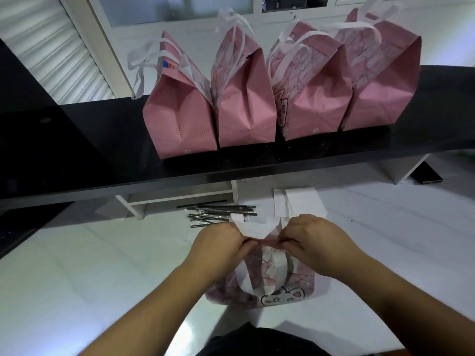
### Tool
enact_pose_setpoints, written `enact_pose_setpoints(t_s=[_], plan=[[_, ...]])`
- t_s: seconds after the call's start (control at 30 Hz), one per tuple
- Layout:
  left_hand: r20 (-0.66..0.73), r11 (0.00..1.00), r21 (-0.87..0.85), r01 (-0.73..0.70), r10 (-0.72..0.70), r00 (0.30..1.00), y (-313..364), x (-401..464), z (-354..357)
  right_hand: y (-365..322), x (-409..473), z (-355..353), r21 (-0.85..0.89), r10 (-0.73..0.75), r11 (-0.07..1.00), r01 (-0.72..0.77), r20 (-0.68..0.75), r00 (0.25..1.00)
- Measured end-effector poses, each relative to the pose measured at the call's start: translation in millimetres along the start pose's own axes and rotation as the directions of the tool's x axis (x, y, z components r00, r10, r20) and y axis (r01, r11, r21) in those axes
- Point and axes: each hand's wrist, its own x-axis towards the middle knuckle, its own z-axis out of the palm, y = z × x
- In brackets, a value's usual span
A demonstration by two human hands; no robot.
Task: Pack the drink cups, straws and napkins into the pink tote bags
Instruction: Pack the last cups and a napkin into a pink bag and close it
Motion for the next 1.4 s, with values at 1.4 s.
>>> enact_pose_setpoints(t_s=[1.4], plan=[[-0.033, 0.897, -0.369, 0.242, -0.273, 0.962, -54, -48, -21, -27, -15, -7, -0.157, 0.017, 0.988, -0.004, 0.080, 0.997]])
